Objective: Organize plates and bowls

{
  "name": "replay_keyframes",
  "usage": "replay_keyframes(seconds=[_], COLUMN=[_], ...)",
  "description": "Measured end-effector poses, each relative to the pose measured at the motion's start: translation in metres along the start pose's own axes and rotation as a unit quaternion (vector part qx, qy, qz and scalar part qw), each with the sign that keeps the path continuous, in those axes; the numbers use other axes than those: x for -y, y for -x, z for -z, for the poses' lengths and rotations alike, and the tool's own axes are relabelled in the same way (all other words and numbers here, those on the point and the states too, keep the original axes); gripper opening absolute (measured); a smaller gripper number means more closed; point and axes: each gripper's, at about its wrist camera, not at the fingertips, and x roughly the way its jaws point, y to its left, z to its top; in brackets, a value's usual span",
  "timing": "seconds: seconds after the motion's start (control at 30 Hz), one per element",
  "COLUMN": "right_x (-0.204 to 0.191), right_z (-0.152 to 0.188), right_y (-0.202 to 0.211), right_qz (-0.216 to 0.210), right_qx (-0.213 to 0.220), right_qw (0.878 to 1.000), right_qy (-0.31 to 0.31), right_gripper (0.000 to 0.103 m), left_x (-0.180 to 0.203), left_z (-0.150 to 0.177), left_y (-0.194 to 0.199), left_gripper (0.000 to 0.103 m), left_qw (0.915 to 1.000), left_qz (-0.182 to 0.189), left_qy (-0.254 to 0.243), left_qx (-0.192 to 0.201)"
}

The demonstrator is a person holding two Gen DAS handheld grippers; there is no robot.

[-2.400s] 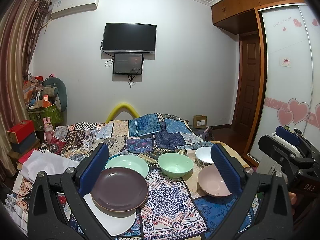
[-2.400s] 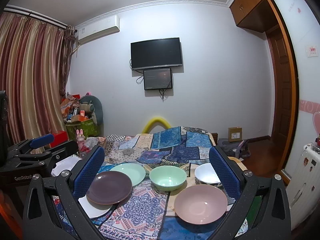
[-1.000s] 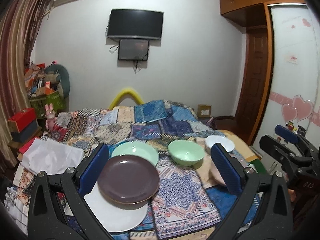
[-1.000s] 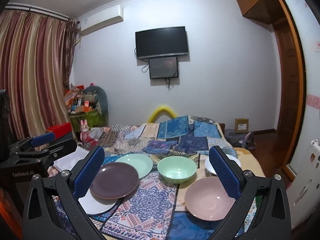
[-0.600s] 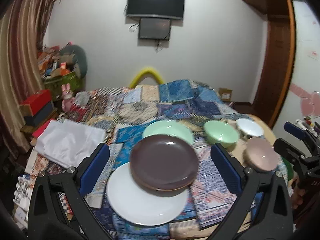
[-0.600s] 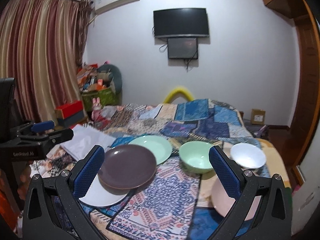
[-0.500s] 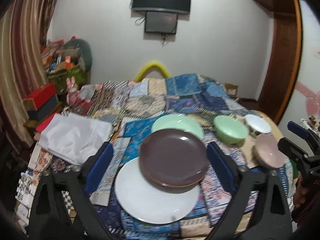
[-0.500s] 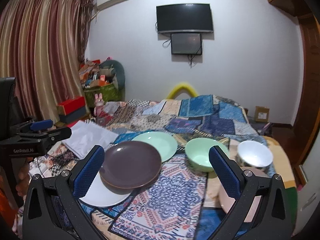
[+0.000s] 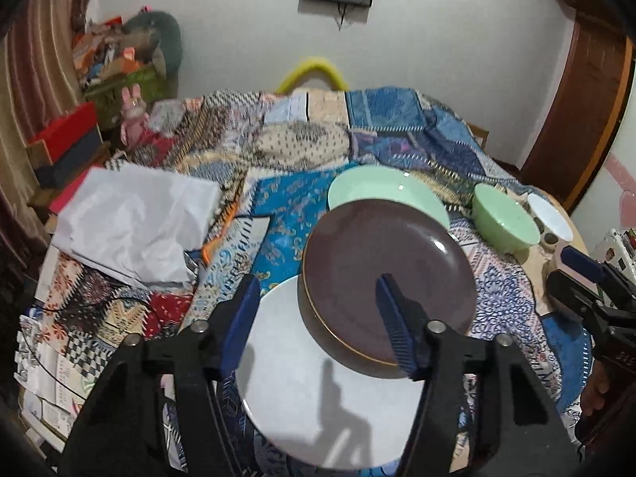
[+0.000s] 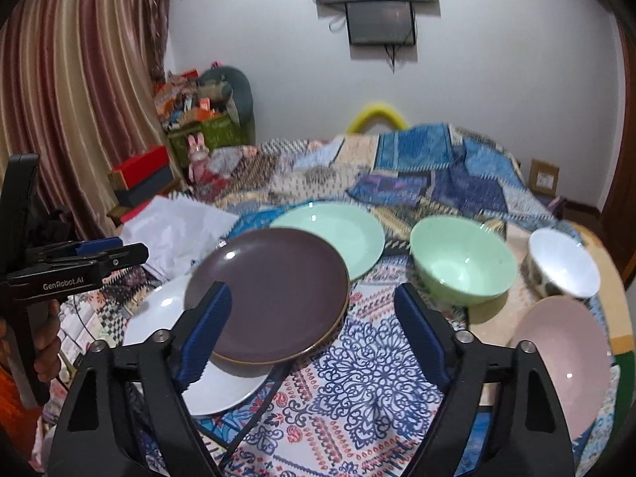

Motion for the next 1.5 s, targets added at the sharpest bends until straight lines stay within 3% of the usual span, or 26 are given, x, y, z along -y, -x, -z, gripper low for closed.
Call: replay_keyframes(seconds=[0.2, 0.53, 0.9, 1.5], right_x=[0.004, 0.020, 0.026, 0.024], right_z=[0.000, 0.009, 0.013, 0.016], right_y=[-0.036, -0.081, -0.103, -0.107], right_qz=[-0.002, -0.007, -0.028, -0.034], right_qx=[-0.037, -0.096, -0.125, -0.126], right_qw=[0.999, 0.995, 0.990, 0.990], right_qy=[-0.011, -0.037, -0.057, -0.054], right_gripper=[0.065, 0.037, 0.030, 0.027], left_x=[-0.004, -0.017, -0.012, -0.006], left_z=[-0.005, -0.015, -0.018, -0.017], left_y=[-0.040, -0.092, -0.111, -0.112], left_gripper=[0.051, 0.035, 0.025, 0.025], left_qw=[0.9995, 0.9967, 0.9951, 0.9940], left_qz=[0.004, 0.030, 0.042, 0.036], left_qy=[-0.006, 0.015, 0.002, -0.010], left_qx=[-0.032, -0.074, -0.090, -0.103])
